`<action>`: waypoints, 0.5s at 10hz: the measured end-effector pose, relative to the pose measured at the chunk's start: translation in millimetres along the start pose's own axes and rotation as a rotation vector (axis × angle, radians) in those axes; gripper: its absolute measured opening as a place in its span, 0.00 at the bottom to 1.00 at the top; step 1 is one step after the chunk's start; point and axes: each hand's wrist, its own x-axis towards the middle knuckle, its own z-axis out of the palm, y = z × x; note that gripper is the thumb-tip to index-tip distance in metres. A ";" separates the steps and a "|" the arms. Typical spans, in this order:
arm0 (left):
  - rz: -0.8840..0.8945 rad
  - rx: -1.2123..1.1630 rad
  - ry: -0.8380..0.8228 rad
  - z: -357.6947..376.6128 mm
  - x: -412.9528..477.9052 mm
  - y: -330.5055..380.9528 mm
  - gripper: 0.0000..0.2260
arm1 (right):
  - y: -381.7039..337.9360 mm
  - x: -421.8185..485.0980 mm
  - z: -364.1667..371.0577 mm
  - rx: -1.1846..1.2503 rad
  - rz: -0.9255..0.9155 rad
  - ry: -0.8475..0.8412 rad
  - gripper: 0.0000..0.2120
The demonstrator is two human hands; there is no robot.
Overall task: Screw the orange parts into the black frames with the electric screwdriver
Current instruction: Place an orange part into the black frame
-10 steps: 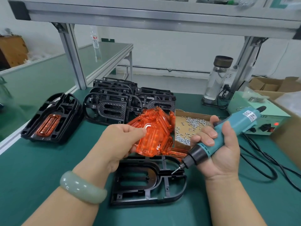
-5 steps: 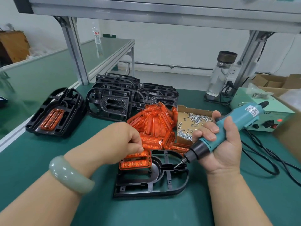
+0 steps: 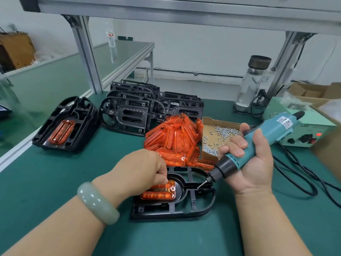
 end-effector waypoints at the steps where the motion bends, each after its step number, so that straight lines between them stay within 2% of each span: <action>1: 0.050 0.074 0.054 4.3 -4.2 0.5 0.06 | -0.3 0.6 -0.5 0.001 0.001 0.006 0.09; 2: 0.076 0.118 0.101 8.1 -9.7 1.7 0.08 | -0.6 0.5 -1.1 -0.002 0.001 0.006 0.09; 3: 0.068 0.042 0.126 9.4 -19.2 -1.6 0.07 | -0.6 0.3 -1.6 0.001 -0.006 0.003 0.09; 4: 0.046 -0.013 0.096 9.4 -31.6 -8.8 0.06 | -0.6 0.1 -1.6 0.012 -0.006 0.000 0.09; 5: 0.006 0.001 0.069 13.5 -38.3 -13.7 0.08 | -0.3 -0.4 -1.2 0.012 -0.008 -0.003 0.09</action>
